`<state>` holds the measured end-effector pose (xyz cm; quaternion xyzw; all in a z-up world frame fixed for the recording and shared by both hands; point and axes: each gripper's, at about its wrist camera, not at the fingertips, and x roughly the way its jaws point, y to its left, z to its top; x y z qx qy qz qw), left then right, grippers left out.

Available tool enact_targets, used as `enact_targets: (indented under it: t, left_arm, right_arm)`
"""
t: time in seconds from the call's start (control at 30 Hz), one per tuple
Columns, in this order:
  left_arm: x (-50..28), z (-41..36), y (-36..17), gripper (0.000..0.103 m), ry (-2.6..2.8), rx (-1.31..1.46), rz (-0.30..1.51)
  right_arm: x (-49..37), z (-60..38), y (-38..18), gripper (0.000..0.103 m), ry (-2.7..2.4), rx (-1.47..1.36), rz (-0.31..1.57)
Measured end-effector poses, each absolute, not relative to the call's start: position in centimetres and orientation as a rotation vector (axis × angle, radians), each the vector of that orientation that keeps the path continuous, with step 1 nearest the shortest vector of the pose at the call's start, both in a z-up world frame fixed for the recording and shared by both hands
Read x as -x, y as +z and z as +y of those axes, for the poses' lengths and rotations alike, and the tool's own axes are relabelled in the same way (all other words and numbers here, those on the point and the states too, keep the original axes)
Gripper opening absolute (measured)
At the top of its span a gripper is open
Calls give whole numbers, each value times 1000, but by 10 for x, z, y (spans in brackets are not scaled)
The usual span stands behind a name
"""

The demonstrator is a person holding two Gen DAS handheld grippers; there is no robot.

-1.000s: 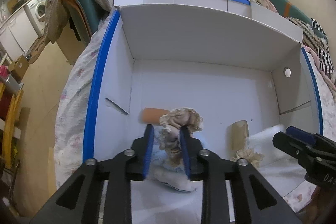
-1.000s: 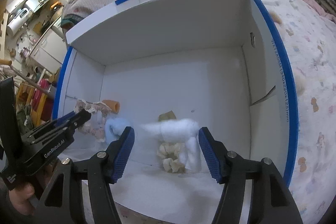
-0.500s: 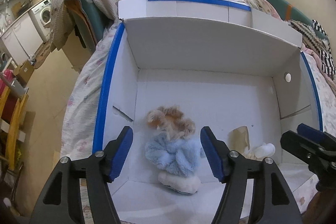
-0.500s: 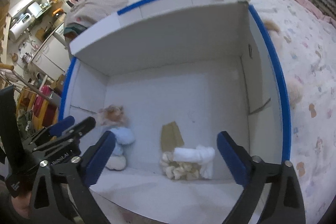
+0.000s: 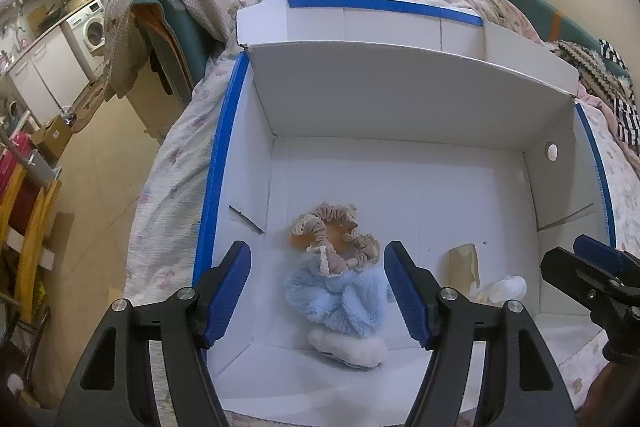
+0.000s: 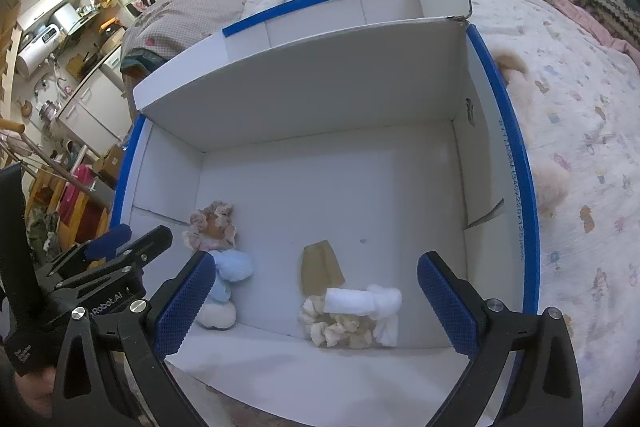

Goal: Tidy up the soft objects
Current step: 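Lift both tools out of the box toward the bag and pink heart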

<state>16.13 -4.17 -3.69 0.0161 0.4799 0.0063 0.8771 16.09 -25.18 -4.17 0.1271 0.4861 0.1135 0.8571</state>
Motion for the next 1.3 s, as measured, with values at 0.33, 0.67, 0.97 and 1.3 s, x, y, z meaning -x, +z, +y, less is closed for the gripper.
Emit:
enact_targets:
  t: [0.33,0.67,0.97,1.3]
  left_arm:
    - [-149,-31,-26,68,53,-21,969]
    - [-122,-26,-8,68,59,-32,920]
    - [-95,-14,-10,68,85,-16,936]
    - [-66,-13,-22,69,87,-28,973]
  right_arm:
    - [-148,-248,-34,103,245,-225,993]
    - [-114,-257,-17,103,228,-195,956]
    - [-85,-274,-6,103,175,-199,948]
    - [-64,-275,-24,103,158,-195,1037]
